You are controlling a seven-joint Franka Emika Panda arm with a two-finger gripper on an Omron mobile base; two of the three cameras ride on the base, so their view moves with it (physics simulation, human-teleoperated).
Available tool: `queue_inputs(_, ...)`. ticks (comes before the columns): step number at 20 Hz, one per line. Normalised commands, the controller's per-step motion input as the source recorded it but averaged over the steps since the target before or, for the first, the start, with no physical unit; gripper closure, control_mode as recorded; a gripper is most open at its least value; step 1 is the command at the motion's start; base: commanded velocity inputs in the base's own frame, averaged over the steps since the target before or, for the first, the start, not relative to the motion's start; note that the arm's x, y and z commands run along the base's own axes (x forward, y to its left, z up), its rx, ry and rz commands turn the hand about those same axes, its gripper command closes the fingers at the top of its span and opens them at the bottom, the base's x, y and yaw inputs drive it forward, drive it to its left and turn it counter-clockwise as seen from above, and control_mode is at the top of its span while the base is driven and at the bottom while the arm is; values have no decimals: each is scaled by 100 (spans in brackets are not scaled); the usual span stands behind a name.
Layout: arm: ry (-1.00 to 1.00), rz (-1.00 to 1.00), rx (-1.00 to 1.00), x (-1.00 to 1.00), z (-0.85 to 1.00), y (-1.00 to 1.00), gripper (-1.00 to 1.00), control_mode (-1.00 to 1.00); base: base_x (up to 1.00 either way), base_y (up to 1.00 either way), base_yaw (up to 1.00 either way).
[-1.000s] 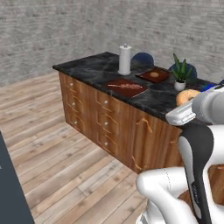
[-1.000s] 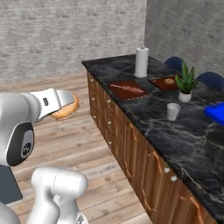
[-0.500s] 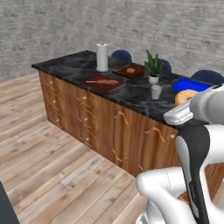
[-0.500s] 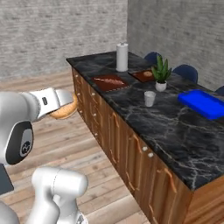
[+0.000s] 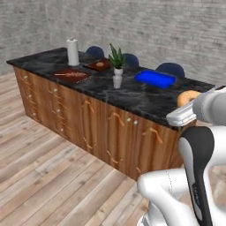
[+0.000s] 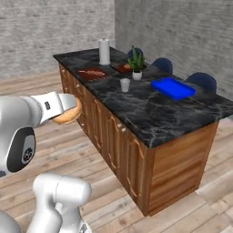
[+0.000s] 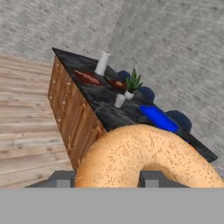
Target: Take the donut and cupcake from the fridge and place them on the empty tray on the dining counter.
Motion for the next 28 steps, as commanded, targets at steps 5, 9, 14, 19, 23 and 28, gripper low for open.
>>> queue_inputs(5,0,0,0,0,0,0,100,100,-71,-58,-21)
queue_inputs(9,0,0,0,0,0,0,100,100,-13,-71,-25)
queue_inputs(14,0,0,0,0,0,0,100,100,14,-84,-18)
queue_inputs(19,0,0,0,0,0,0,100,100,3,-79,-14)
queue_inputs(23,0,0,0,0,0,0,100,100,22,-99,-13)
queue_inputs(28,0,0,0,0,0,0,100,100,57,-100,-11)
